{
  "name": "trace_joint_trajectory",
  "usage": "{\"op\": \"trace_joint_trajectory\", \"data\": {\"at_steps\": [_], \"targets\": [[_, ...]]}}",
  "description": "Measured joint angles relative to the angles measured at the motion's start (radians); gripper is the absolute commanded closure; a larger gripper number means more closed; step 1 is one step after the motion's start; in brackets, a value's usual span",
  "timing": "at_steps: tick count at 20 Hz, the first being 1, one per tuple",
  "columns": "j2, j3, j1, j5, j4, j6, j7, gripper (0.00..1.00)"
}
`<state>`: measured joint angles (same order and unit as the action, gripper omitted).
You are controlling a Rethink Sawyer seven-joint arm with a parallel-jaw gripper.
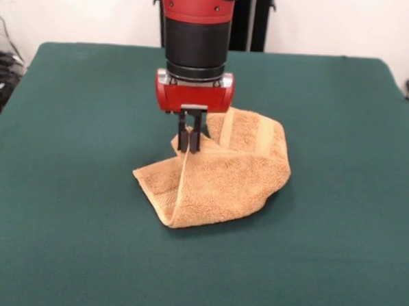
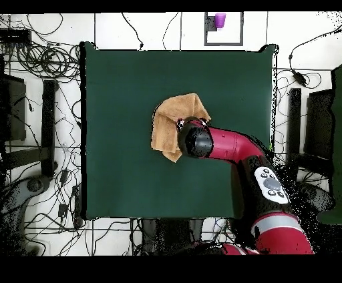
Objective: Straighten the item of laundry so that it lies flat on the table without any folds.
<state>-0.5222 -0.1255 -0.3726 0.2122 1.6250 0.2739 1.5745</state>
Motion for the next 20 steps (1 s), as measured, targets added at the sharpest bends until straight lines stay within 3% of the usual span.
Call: {"op": "trace_joint_trajectory", "data": {"at_steps": [10, 20], "targets": [[-0.036, 0.008, 0.040, -0.021, -0.004, 0.120, 0.000, 1.00], [-0.054, 0.064, 0.167, -0.074, -0.058, 0.357, 0.000, 1.00]]}}
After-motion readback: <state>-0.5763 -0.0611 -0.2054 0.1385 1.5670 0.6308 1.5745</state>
